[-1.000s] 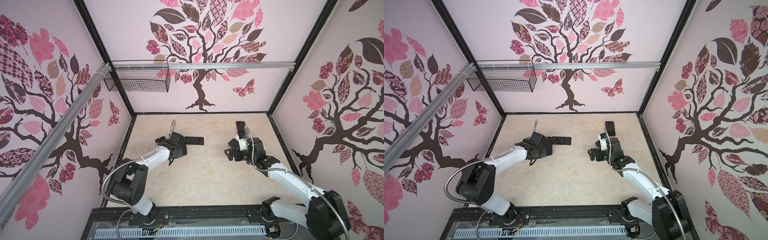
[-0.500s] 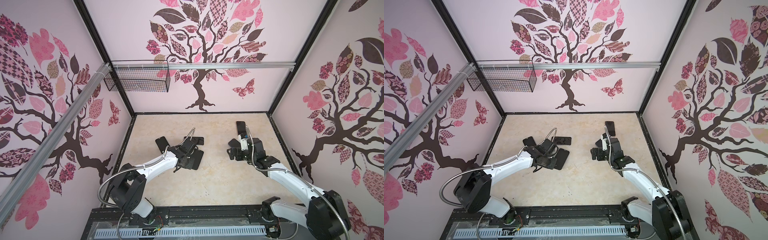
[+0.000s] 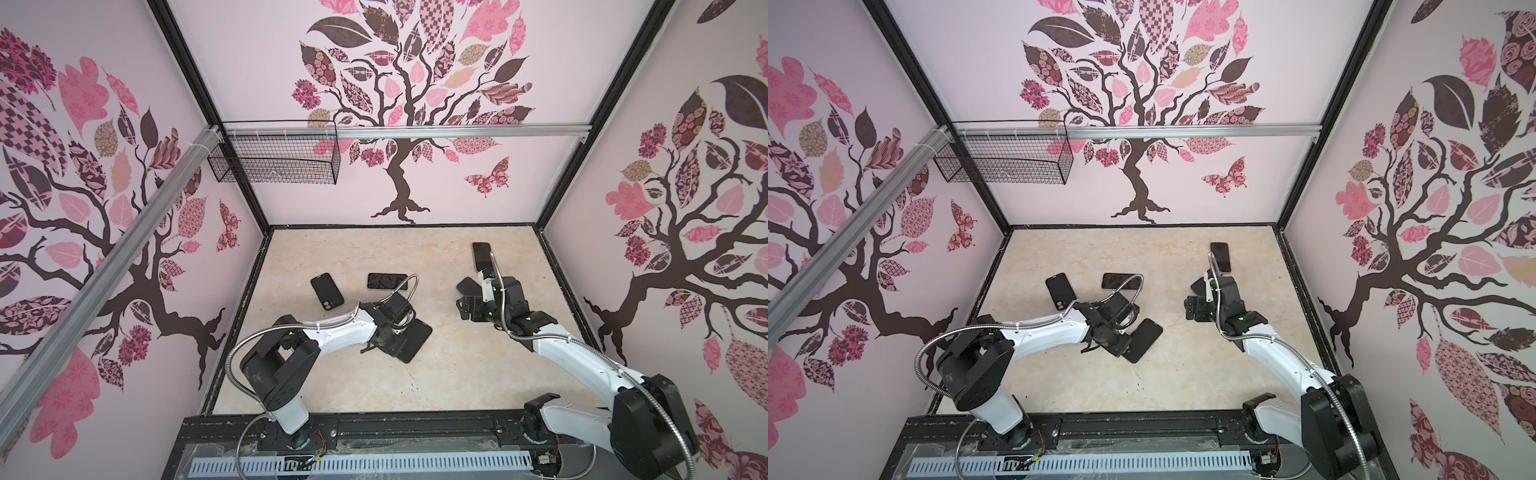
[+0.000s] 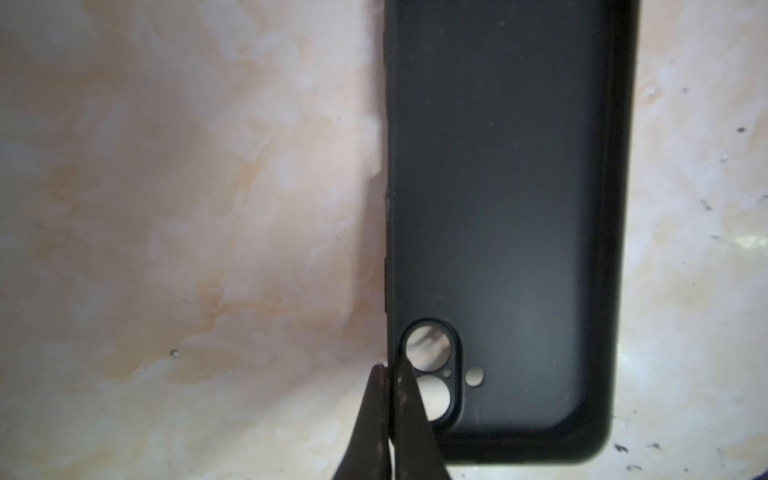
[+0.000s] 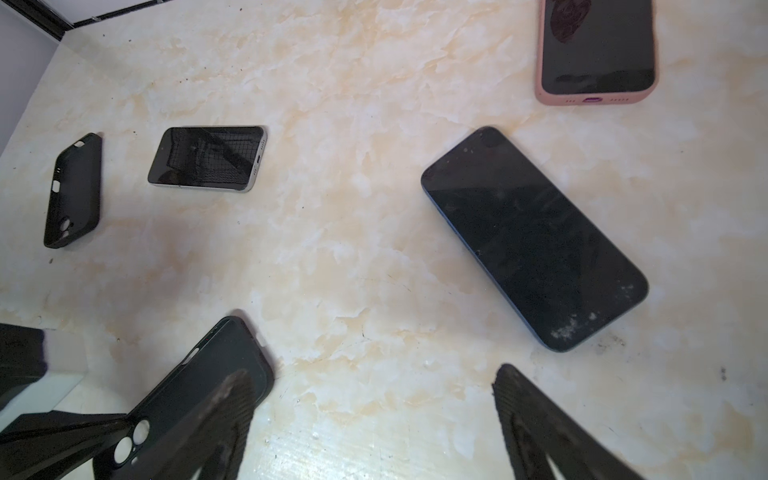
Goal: Put the phone into the phone case
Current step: 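Drag the black case toward the table center with the left gripper and release, then grasp the black case's edge with the right gripper while the left arm withdraws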
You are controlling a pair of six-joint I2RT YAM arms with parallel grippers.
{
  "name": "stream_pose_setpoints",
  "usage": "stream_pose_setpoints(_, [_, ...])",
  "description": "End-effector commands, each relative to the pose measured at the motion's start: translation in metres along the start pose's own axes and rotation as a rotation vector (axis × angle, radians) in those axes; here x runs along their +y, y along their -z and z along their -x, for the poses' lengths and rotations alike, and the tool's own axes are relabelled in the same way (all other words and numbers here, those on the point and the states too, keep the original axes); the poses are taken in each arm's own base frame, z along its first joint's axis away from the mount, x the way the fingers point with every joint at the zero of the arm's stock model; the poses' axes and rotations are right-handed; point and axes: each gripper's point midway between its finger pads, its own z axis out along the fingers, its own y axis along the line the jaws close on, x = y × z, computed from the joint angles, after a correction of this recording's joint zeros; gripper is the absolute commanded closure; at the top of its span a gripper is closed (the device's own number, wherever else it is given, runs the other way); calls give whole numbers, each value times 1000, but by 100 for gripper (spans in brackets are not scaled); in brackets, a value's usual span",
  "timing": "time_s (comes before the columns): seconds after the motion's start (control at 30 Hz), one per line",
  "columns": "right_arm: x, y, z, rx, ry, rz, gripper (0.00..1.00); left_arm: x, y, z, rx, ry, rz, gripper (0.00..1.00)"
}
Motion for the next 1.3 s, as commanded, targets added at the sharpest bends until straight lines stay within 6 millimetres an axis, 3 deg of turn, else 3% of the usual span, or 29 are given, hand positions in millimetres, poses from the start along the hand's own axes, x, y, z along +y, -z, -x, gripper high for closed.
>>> stream_pose_setpoints(0.0, [4, -4, 1, 24, 0, 11, 11, -9, 6, 24, -70, -25, -33, 100])
stream_pose_setpoints(0.13, [16, -8, -2, 39, 2, 81, 17, -8, 5, 23, -67, -27, -32, 92])
stream_pose_setpoints(0.37, [28, -16, -12, 106, 31, 147, 21, -5, 11, 25, -105, 12, -15, 64])
stream_pose_setpoints(0.5, [42, -15, -12, 122, 41, 207, 22, 0, 27, 30, -156, 63, 5, 56])
stream_pose_setpoints(0.7, [59, -21, -16, 173, 113, 205, 22, 26, 64, 34, -306, 237, 42, 28])
stream_pose_setpoints(0.87, [74, -31, -27, 239, 181, 223, 23, 72, 89, 12, -404, 454, 81, 18])
stream_pose_setpoints(1.03, [89, -46, -43, 320, 272, 210, 27, 110, 103, -24, -445, 637, 152, 10])
stream_pose_setpoints(1.27, [107, -68, -58, 405, 324, 234, 36, 125, 117, -49, -497, 788, 191, 4])
